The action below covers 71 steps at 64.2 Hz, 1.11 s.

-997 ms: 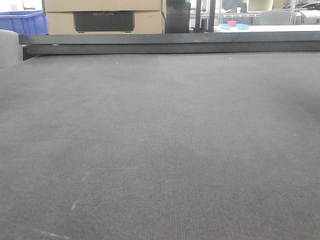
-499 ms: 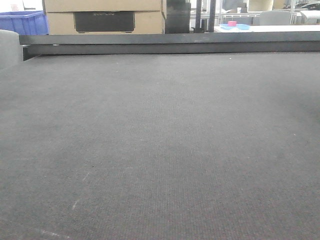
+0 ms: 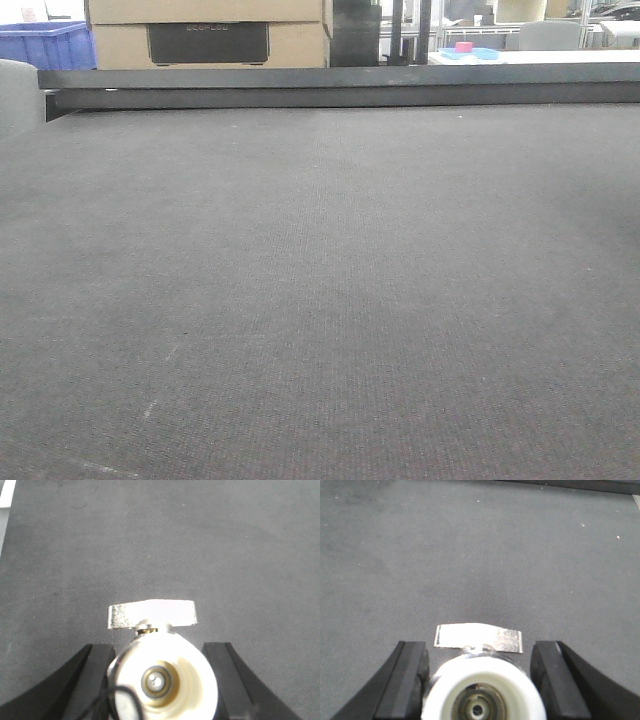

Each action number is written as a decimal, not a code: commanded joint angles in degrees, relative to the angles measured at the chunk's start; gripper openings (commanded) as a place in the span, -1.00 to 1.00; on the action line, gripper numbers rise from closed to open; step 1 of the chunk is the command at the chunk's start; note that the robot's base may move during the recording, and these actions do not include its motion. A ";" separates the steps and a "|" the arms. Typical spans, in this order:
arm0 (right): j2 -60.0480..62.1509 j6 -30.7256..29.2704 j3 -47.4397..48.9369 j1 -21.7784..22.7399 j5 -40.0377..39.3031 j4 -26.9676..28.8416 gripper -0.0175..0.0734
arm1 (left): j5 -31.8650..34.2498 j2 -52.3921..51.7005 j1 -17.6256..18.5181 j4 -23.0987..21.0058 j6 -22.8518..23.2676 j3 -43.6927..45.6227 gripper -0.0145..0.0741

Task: Place valve from conveyor to right shelf box
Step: 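Lift both held valves up off the conveyor surface, then drive the base along the red-framed table holding both valves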

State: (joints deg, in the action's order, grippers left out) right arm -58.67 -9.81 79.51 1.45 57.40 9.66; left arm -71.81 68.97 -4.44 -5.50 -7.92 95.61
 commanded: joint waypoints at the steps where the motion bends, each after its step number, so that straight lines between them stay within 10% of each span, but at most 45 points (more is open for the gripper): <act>1: 0.59 -0.36 1.07 -0.04 -3.90 0.16 -0.95 | 2.25 -0.64 0.35 -0.32 0.41 0.63 -0.92; 71: 0.59 -0.36 1.07 -0.04 -3.90 0.16 -0.95 | 2.73 -0.64 0.35 -0.32 0.41 0.63 -0.92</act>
State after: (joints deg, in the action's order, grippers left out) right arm -58.67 -9.90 79.51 1.45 57.40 9.66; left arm -71.71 68.97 -4.44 -5.39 -7.92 95.61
